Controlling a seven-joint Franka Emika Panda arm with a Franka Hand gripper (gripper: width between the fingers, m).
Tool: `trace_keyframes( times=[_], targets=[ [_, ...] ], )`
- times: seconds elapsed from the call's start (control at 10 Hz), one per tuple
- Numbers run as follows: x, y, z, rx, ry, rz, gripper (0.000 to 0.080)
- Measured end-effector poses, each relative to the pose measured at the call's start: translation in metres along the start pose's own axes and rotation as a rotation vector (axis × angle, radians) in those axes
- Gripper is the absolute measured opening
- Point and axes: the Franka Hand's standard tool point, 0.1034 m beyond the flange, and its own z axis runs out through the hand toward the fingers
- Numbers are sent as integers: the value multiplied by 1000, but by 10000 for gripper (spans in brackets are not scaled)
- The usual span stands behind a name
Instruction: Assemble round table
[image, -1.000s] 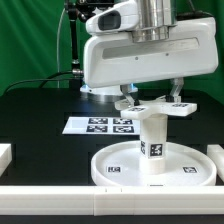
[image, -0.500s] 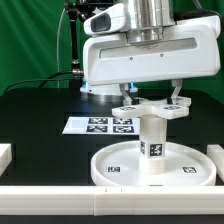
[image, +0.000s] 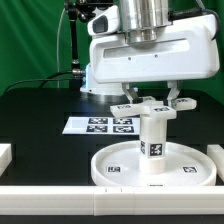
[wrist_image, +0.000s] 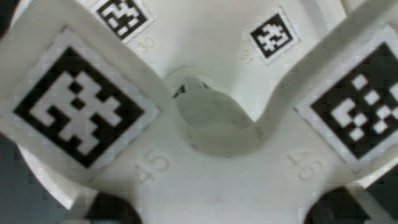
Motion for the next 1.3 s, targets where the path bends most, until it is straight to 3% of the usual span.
trace_keyframes(
  times=[0.1, 0.3, 1.0, 1.3],
  targets=[
    [-1, 1, -1, 19, 9, 126, 443],
    [-1, 1, -2, 33, 5, 332, 443],
    [-4, -1, -1, 47, -12, 798, 443],
    [-3, 2, -4, 113, -26, 1213, 443]
  ],
)
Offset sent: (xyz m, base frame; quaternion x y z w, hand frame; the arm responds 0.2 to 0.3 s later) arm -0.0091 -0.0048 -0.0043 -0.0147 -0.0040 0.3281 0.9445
